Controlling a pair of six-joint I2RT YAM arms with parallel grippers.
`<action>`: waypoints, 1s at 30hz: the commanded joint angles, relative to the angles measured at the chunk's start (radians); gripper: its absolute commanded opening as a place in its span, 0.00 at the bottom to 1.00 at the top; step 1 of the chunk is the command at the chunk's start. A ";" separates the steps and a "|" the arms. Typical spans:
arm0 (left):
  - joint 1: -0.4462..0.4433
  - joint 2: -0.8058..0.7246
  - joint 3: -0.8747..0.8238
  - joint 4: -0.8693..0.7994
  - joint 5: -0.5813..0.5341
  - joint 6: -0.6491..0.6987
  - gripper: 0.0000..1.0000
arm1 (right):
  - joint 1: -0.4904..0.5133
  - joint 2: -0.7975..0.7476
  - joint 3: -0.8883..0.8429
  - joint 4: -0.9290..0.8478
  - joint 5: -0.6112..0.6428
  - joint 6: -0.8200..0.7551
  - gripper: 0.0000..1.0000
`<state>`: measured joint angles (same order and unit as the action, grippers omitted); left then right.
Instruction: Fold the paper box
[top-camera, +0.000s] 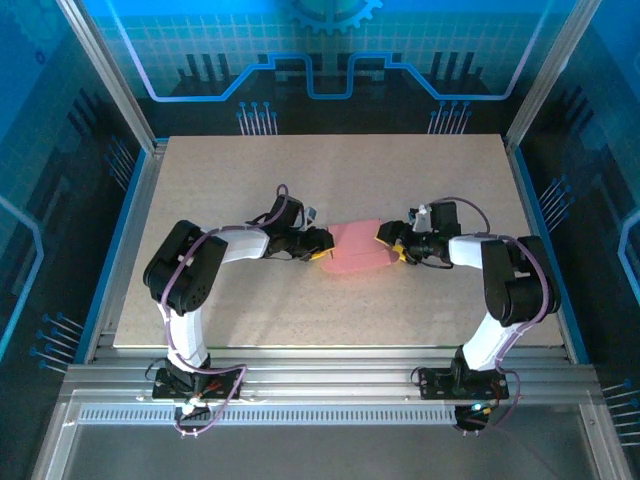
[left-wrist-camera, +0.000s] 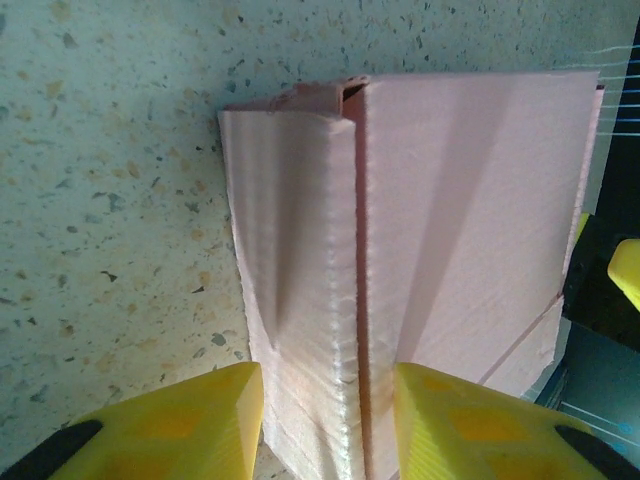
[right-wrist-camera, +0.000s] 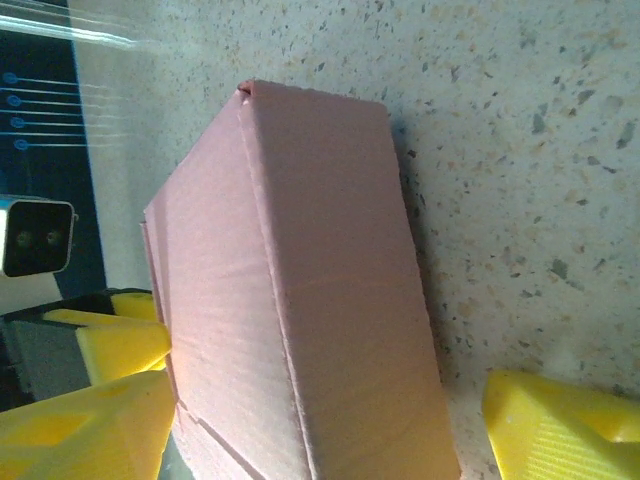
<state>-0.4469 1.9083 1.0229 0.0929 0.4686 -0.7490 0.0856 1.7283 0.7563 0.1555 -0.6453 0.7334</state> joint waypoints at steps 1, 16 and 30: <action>0.017 0.023 -0.042 -0.060 -0.020 0.028 0.38 | 0.003 0.054 -0.019 0.067 -0.091 0.015 0.81; 0.047 0.048 -0.091 -0.012 0.019 0.040 0.35 | 0.014 0.080 0.033 -0.038 -0.141 -0.078 0.81; 0.080 0.087 -0.156 0.127 0.084 -0.006 0.35 | 0.066 0.119 0.113 -0.099 -0.230 -0.127 0.81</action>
<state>-0.3840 1.9327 0.9184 0.3122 0.6079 -0.7464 0.1047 1.8141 0.8455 0.1070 -0.7940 0.6392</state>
